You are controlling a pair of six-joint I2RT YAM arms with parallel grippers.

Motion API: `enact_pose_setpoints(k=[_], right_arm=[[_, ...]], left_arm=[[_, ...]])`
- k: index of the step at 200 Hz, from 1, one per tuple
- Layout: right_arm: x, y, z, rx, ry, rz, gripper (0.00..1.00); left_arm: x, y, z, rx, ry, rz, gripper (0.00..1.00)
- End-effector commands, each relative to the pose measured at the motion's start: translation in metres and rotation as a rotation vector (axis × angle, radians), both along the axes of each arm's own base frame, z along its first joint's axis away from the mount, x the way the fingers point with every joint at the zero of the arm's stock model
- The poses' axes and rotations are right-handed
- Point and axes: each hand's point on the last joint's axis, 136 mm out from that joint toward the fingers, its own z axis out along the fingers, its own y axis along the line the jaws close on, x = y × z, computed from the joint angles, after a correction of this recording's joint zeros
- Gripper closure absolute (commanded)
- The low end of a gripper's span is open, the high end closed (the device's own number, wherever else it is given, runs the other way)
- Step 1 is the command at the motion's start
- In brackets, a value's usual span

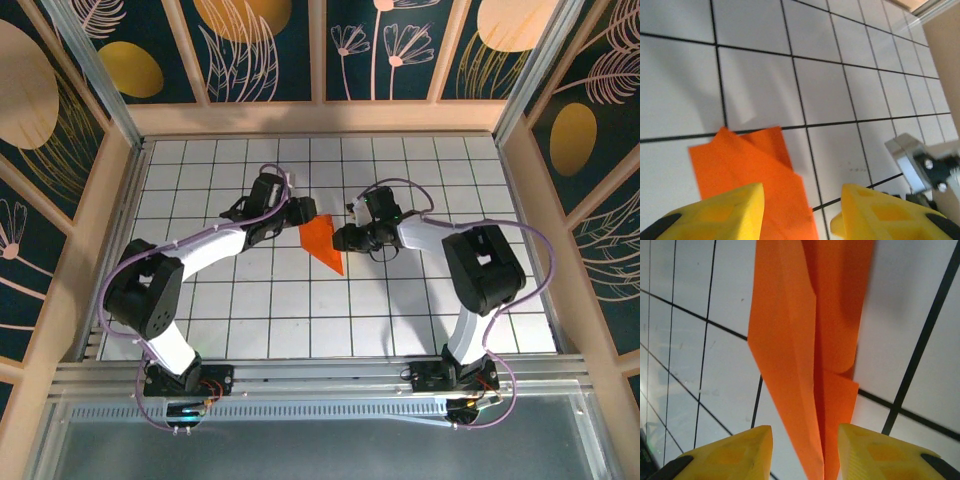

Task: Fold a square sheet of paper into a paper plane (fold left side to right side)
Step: Turn over the paper at the center of the table.

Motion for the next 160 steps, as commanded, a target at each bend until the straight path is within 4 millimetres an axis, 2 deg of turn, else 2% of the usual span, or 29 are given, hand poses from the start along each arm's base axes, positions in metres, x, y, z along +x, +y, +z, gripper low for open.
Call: enact_pose_setpoints(k=[1, 65, 85, 104, 119, 127, 128, 147, 160], right_arm=[[0.013, 0.012, 0.002, 0.019, -0.046, 0.033, 0.61], [0.011, 0.020, -0.013, 0.048, -0.006, 0.049, 0.67], [0.010, 0.022, -0.016, 0.055, 0.005, 0.056, 0.73], [0.010, 0.023, -0.013, 0.060, 0.000, 0.059, 0.86], [0.014, 0.020, -0.004, 0.058, -0.032, 0.049, 0.95], [0.018, 0.017, 0.005, 0.061, -0.060, 0.039, 1.00], [0.018, 0.017, 0.007, 0.063, -0.066, 0.039, 1.00], [0.025, 0.009, 0.038, 0.099, -0.153, 0.027, 1.00], [0.027, 0.004, 0.064, 0.141, -0.226, 0.030, 1.00]], left_arm=[[-0.002, 0.015, -0.002, 0.040, -0.018, 0.038, 0.55], [0.001, 0.015, 0.012, 0.024, -0.041, 0.052, 0.53], [0.002, 0.017, 0.021, 0.007, -0.057, 0.062, 0.52], [0.002, 0.022, 0.031, -0.016, -0.076, 0.077, 0.50], [0.002, 0.028, 0.040, -0.042, -0.090, 0.092, 0.48], [0.004, 0.031, 0.051, -0.069, -0.111, 0.097, 0.46], [0.002, 0.032, 0.048, -0.067, -0.104, 0.098, 0.46], [-0.001, 0.043, 0.056, -0.134, -0.109, 0.090, 0.43], [-0.003, 0.051, 0.071, -0.209, -0.129, 0.066, 0.41]])
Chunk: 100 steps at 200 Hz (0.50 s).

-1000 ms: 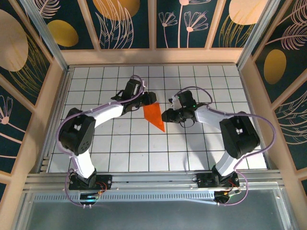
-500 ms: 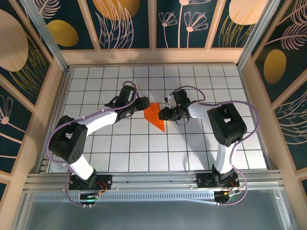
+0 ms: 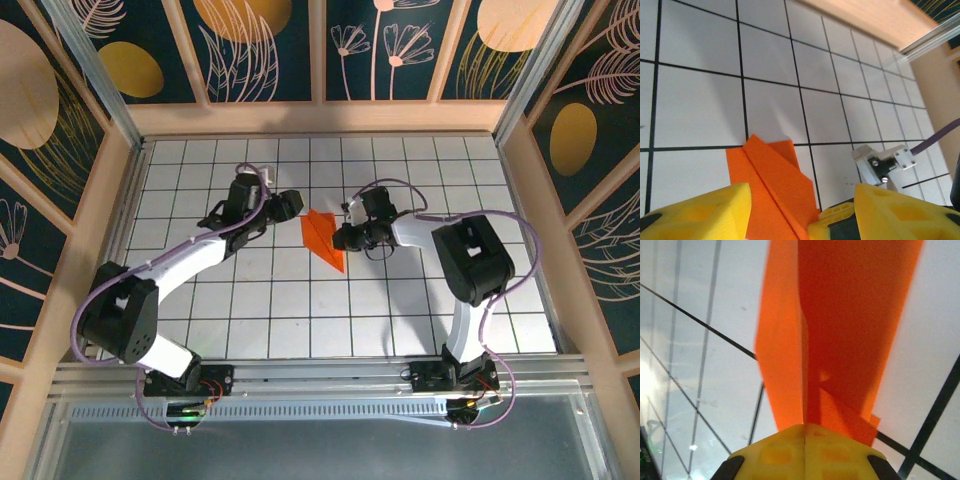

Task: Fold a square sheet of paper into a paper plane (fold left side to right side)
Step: Turn over the paper at the center of the table.

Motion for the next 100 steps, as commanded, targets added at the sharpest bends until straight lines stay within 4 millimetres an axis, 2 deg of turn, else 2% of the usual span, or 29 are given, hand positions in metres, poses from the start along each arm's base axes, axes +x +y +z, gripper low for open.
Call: enact_pose_setpoints(k=[1, 28, 51, 70, 87, 100], right_arm=[[0.016, -0.007, 0.067, 0.097, -0.204, -0.006, 1.00], [0.012, -0.017, 0.127, 0.249, -0.339, 0.014, 1.00], [-0.003, -0.019, 0.175, 0.407, -0.425, 0.071, 1.00], [-0.019, -0.015, 0.208, 0.517, -0.474, 0.135, 1.00], [-0.031, -0.013, 0.231, 0.598, -0.501, 0.185, 1.00], [-0.038, -0.011, 0.242, 0.642, -0.508, 0.215, 1.00]], left_arm=[[-0.002, 0.011, 0.027, -0.131, -0.047, -0.029, 0.41], [-0.013, 0.017, 0.071, -0.273, -0.163, -0.111, 0.31], [-0.033, 0.001, 0.120, -0.411, -0.296, -0.268, 0.24], [-0.051, -0.015, 0.152, -0.553, -0.353, -0.428, 0.23], [-0.061, -0.022, 0.168, -0.633, -0.379, -0.512, 0.25], [-0.063, -0.030, 0.169, -0.634, -0.377, -0.547, 0.25]])
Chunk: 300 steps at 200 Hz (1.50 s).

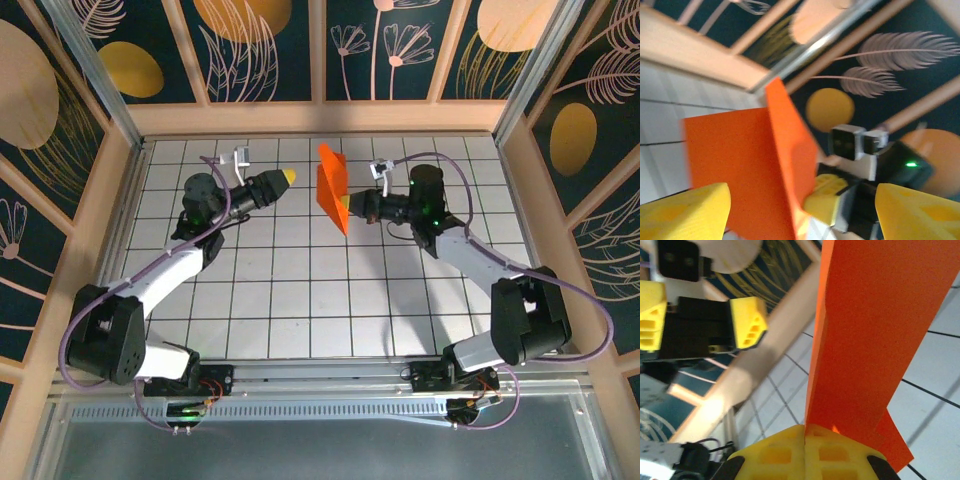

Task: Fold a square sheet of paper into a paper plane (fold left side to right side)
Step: Turn over the paper at the center of the table.

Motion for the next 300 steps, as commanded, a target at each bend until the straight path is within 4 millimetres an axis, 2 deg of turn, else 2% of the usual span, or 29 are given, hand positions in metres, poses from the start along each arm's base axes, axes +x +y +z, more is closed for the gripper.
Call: enact_pose_setpoints(k=[1, 42, 93, 186, 212, 238, 272, 300], right_arm=[[-0.026, 0.007, 0.040, 0.127, -0.081, 0.140, 1.00], [-0.032, 0.016, 0.052, 0.148, -0.092, 0.191, 1.00], [-0.042, 0.025, 0.057, 0.161, -0.099, 0.228, 1.00], [-0.034, 0.026, 0.042, 0.109, -0.067, 0.180, 0.99], [-0.029, 0.022, 0.041, 0.078, -0.074, 0.132, 0.92], [-0.028, 0.014, 0.047, 0.063, -0.096, 0.091, 0.81], [-0.029, -0.004, 0.055, 0.049, -0.131, 0.005, 0.54], [-0.028, -0.013, 0.041, 0.008, -0.108, -0.052, 0.31]], left_arm=[[-0.028, -0.018, 0.037, -0.096, -0.126, -0.191, 0.25], [-0.029, -0.050, 0.028, -0.026, -0.122, -0.262, 0.26], [-0.023, -0.061, 0.018, -0.014, -0.086, -0.263, 0.30], [-0.015, -0.062, 0.013, 0.019, -0.075, -0.216, 0.76], [-0.014, -0.061, 0.011, 0.022, -0.069, -0.206, 0.88], [-0.013, -0.061, 0.012, 0.020, -0.070, -0.196, 0.92], [-0.013, -0.060, 0.012, 0.012, -0.072, -0.190, 0.94], [-0.014, -0.060, 0.015, -0.005, -0.077, -0.196, 0.94]])
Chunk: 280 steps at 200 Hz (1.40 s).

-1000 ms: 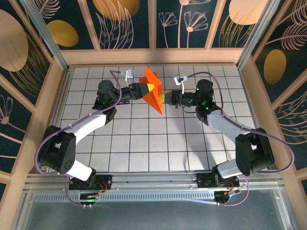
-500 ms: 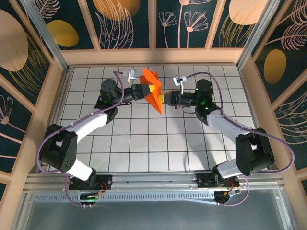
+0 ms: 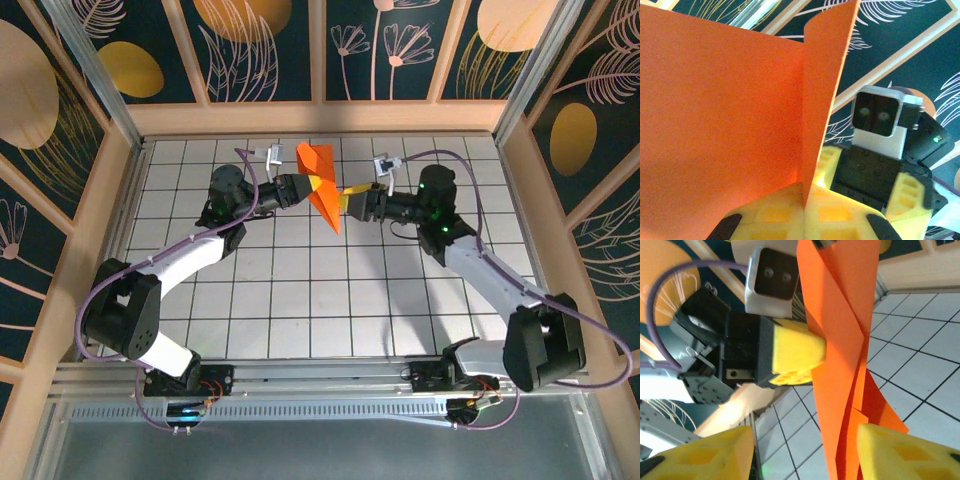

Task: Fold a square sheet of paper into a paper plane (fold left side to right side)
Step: Turn over the paper at the center of the table.

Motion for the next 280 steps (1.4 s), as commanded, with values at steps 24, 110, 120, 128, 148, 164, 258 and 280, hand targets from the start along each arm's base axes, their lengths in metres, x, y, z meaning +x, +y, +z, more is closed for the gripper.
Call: enact_pose_setpoints(k=[24, 110, 120, 128, 148, 164, 258, 280], right_arm=[[-0.001, -0.008, -0.025, -0.037, 0.049, -0.045, 0.25], [-0.003, 0.021, -0.015, 0.025, 0.039, 0.103, 0.35], [-0.002, 0.023, -0.013, 0.033, 0.038, 0.113, 0.38], [-0.001, 0.024, -0.011, 0.038, 0.036, 0.118, 0.41], [0.002, 0.026, -0.006, 0.047, 0.026, 0.119, 0.49], [0.004, 0.027, -0.005, 0.045, 0.024, 0.115, 0.57], [0.022, 0.009, -0.015, -0.108, 0.036, -0.088, 1.00], [0.033, 0.001, -0.031, -0.259, 0.036, -0.225, 1.00]], left_arm=[[-0.005, -0.001, 0.018, -0.042, -0.055, -0.014, 0.94], [-0.008, -0.003, 0.020, -0.059, -0.050, -0.035, 0.94], [-0.008, -0.003, 0.020, -0.061, -0.048, -0.038, 0.94], [-0.009, -0.003, 0.021, -0.062, -0.051, -0.041, 0.94], [-0.009, -0.003, 0.020, -0.061, -0.049, -0.039, 0.94], [-0.008, -0.003, 0.018, -0.059, -0.043, -0.036, 0.92], [0.009, 0.047, 0.013, 0.150, -0.119, 0.343, 0.49], [0.011, 0.073, 0.007, 0.237, -0.128, 0.486, 0.42]])
